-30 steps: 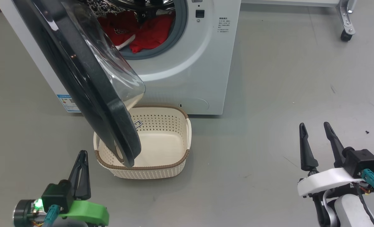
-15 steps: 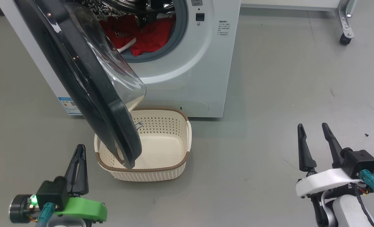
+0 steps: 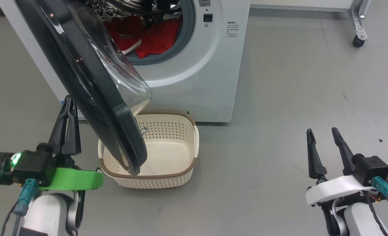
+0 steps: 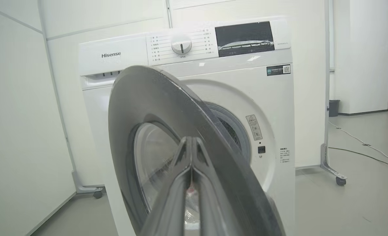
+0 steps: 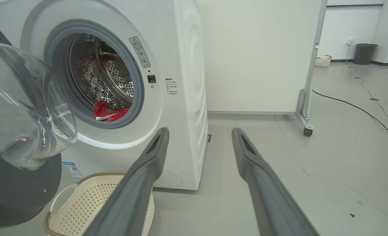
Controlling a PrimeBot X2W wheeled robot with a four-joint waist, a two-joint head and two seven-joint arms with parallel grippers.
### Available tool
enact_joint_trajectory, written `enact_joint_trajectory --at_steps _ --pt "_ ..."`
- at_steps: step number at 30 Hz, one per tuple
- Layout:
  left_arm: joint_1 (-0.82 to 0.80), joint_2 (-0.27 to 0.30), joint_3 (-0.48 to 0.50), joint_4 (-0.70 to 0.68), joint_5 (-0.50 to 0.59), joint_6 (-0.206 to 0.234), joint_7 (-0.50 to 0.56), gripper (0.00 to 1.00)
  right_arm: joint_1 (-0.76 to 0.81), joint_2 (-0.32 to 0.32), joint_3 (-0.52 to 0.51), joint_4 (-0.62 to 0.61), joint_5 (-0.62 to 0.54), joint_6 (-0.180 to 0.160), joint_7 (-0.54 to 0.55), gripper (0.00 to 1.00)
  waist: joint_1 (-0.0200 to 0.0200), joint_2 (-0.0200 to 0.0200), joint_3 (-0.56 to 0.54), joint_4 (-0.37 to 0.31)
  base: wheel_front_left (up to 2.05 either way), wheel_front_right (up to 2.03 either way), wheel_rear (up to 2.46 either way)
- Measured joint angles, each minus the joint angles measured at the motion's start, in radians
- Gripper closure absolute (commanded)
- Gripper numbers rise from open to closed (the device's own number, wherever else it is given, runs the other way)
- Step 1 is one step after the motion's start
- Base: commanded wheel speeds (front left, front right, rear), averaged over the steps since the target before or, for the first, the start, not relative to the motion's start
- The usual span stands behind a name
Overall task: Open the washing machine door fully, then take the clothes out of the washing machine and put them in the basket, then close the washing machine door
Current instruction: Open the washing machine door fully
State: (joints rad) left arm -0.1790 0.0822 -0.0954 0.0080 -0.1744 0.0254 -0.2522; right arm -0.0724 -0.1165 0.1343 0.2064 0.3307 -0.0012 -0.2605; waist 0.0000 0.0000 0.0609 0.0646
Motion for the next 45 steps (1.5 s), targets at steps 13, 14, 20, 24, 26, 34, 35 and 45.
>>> enact_joint_trajectory --at_steps 13,14,20,24,26,34,35,45 --pt "-0.129 -0.003 -0.053 -0.079 0.01 -0.024 0.019 1.0 0.0 0.016 -0.016 0.001 -0.016 0.009 0.0 0.0 0.0 0.0 -0.001 -0.014 0.0 0.0 0.0" --pt "-0.134 -0.004 -0.059 -0.082 0.01 -0.028 0.028 1.0 0.0 0.019 -0.015 0.002 -0.016 0.011 0.0 0.0 0.0 0.0 0.0 -0.016 0.0 0.0 0.0" --pt "-0.136 -0.013 -0.112 -0.081 0.01 -0.041 0.075 1.0 0.0 0.026 -0.012 0.003 -0.016 0.018 0.0 0.0 0.0 0.0 0.007 -0.033 0.0 0.0 0.0" --pt "-0.137 -0.022 -0.155 -0.065 0.01 -0.058 0.109 1.0 0.0 0.029 -0.021 0.003 -0.016 0.021 0.0 0.0 0.0 0.0 0.015 -0.041 0.0 0.0 0.0" --pt "-0.137 -0.028 -0.174 -0.044 0.007 -0.066 0.125 1.0 0.0 0.03 -0.029 0.003 -0.016 0.021 0.0 0.0 0.0 0.0 0.018 -0.044 0.0 0.0 0.0" --pt "-0.122 -0.032 -0.208 0.024 -0.04 -0.067 0.195 1.0 -0.001 0.04 -0.035 0.004 -0.018 0.027 0.0 0.0 0.0 0.0 0.027 -0.051 0.0 0.0 0.0" --pt "-0.117 -0.033 -0.212 0.034 -0.049 -0.067 0.204 1.0 -0.001 0.041 -0.037 0.004 -0.018 0.027 0.0 0.0 0.0 0.0 0.028 -0.052 0.0 0.0 0.0" --pt "-0.067 -0.038 -0.233 0.112 -0.151 -0.067 0.257 1.0 -0.002 0.046 -0.052 0.006 -0.026 0.035 0.0 0.0 0.0 0.0 0.035 -0.057 0.0 0.0 0.0"
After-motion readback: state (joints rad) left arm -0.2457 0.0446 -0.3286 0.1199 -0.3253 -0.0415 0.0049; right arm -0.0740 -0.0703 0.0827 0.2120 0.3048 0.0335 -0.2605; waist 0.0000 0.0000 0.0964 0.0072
